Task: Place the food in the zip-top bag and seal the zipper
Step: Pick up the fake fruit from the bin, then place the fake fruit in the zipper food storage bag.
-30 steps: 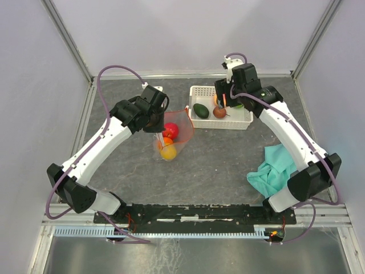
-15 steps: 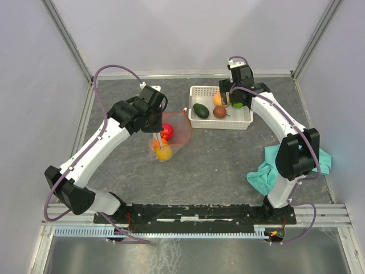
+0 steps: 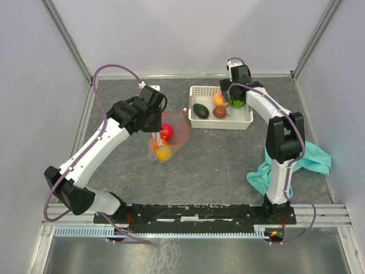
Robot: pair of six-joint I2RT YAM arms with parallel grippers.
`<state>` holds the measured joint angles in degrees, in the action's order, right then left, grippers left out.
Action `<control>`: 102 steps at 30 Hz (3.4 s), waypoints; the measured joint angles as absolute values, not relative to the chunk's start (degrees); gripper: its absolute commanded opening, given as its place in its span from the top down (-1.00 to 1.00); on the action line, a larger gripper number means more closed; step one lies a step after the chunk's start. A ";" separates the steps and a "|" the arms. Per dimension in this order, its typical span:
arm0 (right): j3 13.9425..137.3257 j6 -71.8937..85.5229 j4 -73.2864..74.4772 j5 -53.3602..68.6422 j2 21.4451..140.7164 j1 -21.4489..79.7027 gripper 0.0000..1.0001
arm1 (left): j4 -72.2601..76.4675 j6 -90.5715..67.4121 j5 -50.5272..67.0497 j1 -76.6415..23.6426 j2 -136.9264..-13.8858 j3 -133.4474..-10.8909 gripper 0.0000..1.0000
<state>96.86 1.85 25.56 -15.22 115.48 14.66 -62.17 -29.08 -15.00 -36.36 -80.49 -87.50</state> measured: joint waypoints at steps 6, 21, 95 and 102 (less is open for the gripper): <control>98.56 -3.14 24.03 -10.02 119.79 12.38 -0.98 | -62.17 -29.08 -15.00 -36.36 -80.49 -87.50 0.95; 105.84 -16.23 27.22 -3.36 128.35 10.50 -1.00 | -62.72 -29.08 -15.03 -36.34 -81.45 -87.55 0.95; 68.49 21.89 6.59 14.04 82.48 46.19 -0.44 | -55.92 -29.10 -4.23 -36.34 -79.00 -83.02 0.95; 68.49 22.35 6.94 10.20 85.19 46.11 -0.81 | -55.53 -29.12 -3.22 -36.07 -78.59 -82.74 0.95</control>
<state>68.49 22.35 6.94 10.20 85.19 46.11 -55.53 -29.12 -3.22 -36.07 -78.59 -82.74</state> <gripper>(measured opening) 0.882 0.042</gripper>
